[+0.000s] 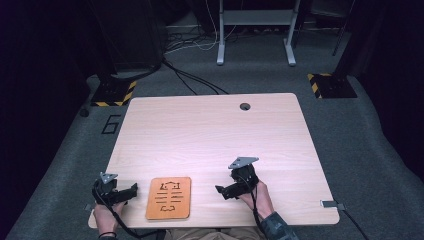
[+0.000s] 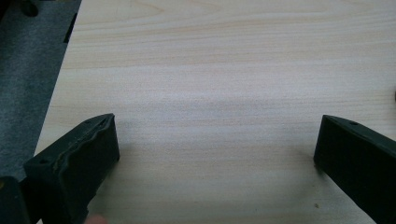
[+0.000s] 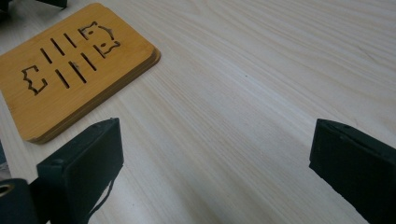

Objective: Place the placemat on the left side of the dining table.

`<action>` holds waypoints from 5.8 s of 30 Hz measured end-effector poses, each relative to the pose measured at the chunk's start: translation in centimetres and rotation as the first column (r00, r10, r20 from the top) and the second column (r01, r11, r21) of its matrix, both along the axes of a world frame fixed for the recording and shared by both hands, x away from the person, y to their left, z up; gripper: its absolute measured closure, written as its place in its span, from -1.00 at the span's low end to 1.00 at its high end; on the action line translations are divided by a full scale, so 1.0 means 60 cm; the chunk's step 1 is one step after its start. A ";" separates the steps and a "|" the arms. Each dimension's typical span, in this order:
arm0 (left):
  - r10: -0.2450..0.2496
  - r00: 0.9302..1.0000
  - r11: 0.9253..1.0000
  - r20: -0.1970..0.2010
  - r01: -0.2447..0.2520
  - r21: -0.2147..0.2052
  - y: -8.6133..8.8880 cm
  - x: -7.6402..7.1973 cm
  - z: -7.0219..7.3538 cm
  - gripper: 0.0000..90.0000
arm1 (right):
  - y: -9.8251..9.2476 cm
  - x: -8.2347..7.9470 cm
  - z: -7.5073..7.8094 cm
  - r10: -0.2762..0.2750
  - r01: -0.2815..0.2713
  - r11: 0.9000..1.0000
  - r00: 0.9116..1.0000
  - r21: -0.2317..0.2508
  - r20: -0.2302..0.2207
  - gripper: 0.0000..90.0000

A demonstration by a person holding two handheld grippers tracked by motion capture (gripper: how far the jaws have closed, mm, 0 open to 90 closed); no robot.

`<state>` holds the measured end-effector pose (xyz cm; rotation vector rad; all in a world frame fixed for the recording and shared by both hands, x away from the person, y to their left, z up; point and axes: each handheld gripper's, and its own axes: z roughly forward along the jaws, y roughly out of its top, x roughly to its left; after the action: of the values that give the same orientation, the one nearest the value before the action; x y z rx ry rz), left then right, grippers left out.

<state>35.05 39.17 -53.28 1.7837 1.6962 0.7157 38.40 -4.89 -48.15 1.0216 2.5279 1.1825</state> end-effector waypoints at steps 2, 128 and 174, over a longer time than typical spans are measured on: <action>0.000 1.000 1.000 -0.001 0.000 -0.001 0.000 0.000 0.000 -1.00 | 0.007 0.002 -0.001 0.005 -0.005 1.000 1.000 -0.001 -0.008 -0.95; 0.024 0.999 1.000 -0.024 -0.024 -0.003 -0.008 0.006 0.003 -1.00 | 0.133 0.009 -0.073 0.061 -0.062 0.994 0.998 -0.092 -0.007 -1.00; -0.295 0.954 0.945 -0.040 0.286 -0.156 -0.168 -0.023 0.063 -1.00 | 0.132 0.006 -0.074 0.046 -0.046 0.995 0.999 -0.084 -0.002 -1.00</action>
<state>33.68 29.08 -49.49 1.9124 1.4395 0.3977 38.78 3.05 -52.58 0.9485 2.5901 1.0779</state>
